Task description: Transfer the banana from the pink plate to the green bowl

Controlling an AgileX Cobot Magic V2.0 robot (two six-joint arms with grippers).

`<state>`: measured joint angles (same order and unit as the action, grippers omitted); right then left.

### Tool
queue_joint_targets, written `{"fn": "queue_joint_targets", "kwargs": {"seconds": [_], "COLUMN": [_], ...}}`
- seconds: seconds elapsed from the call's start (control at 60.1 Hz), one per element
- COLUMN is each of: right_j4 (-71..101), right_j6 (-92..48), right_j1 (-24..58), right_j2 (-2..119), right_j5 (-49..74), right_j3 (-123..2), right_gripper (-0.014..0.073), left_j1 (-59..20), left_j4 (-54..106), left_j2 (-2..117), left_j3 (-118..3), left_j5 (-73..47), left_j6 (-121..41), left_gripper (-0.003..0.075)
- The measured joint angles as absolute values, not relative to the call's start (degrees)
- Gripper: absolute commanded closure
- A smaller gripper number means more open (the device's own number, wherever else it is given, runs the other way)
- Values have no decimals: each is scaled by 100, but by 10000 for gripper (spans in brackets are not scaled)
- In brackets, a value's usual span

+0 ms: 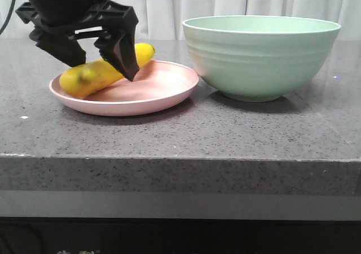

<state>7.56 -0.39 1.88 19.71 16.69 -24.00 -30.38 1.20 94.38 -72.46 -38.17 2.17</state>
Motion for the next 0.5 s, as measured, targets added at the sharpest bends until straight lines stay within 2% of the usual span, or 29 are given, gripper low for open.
{"fn": "queue_joint_targets", "kwargs": {"seconds": [0.499], "right_j4": [756], "right_j6": [-39], "right_j1": [188], "right_j2": [1971], "right_j5": [1771], "right_j3": [-2400], "right_gripper": [32], "left_j1": [-3038], "left_j4": [120], "left_j2": [9494], "left_j3": [-7246], "left_j5": [-3821], "left_j6": [217], "left_gripper": [114]}}
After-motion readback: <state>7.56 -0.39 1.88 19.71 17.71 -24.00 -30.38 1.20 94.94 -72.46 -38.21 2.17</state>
